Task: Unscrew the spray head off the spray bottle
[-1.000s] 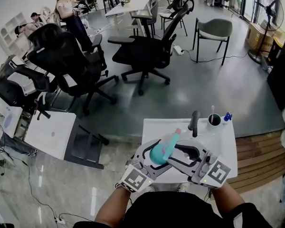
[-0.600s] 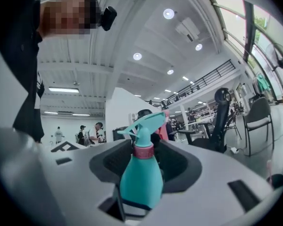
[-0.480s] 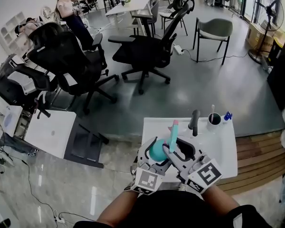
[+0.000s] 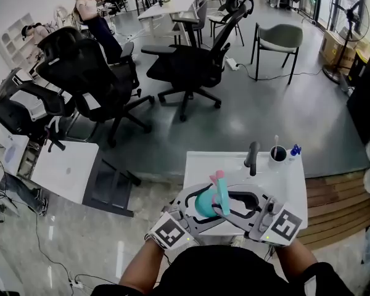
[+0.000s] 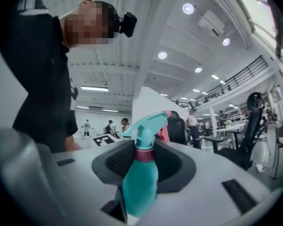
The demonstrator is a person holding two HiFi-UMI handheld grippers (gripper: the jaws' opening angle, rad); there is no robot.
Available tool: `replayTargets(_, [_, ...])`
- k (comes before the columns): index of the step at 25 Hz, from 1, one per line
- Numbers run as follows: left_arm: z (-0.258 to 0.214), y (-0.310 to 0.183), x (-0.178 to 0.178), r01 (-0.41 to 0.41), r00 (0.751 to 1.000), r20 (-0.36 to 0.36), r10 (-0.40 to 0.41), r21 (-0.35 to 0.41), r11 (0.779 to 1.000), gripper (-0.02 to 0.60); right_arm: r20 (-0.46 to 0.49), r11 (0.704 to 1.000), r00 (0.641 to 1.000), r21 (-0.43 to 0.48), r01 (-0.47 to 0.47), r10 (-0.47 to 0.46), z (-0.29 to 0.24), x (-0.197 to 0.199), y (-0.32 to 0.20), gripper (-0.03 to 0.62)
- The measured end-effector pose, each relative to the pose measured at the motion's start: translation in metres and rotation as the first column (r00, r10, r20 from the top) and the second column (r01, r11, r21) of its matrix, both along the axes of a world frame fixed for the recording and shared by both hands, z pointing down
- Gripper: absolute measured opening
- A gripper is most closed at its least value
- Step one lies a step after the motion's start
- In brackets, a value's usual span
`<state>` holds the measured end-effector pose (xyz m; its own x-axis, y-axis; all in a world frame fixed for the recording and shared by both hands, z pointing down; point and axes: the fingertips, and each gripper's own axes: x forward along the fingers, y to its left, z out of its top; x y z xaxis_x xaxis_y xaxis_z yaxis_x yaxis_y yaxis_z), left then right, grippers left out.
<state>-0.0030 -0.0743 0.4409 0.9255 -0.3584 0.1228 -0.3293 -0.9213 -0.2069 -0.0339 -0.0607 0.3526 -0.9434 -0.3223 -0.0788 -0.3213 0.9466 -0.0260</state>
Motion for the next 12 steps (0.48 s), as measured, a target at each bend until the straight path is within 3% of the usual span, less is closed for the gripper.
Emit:
replayTargets(3, [-0.009,0.023,0.006,-0.175,0.984,-0.039,0.173,-0.039,0.984,0.407,-0.023,0.988,0.988,0.034,0.153,-0.152,-0.001,0.001,0.019,0.133])
replayTargets(5, [-0.008,0.029,0.007,-0.213,0.977,-0.040,0.211,-0.066,0.975,0.407,-0.035,0.978,0.979,0.041,0.203,-0.202,0.000,0.001,0.024,0.133])
replayTargets(8, [-0.004,0.020,0.006,-0.142,0.989,-0.045,0.138,-0.095,0.985,0.407,-0.002,0.986,0.988,0.057,0.154,-0.154,-0.002,0.002,0.016,0.138])
replayTargets(10, [0.000,0.007,0.004,-0.040,0.998,-0.048,0.035,-0.118,0.992,0.407,0.025,0.997,0.997,0.046,0.069,-0.070,0.000,0.003,0.007,0.135])
replayTargets(12, [0.006,-0.009,-0.001,0.080,0.995,-0.053,-0.089,-0.156,0.985,0.407,0.064,0.999,0.997,0.019,-0.041,0.039,0.003,0.008,-0.005,0.153])
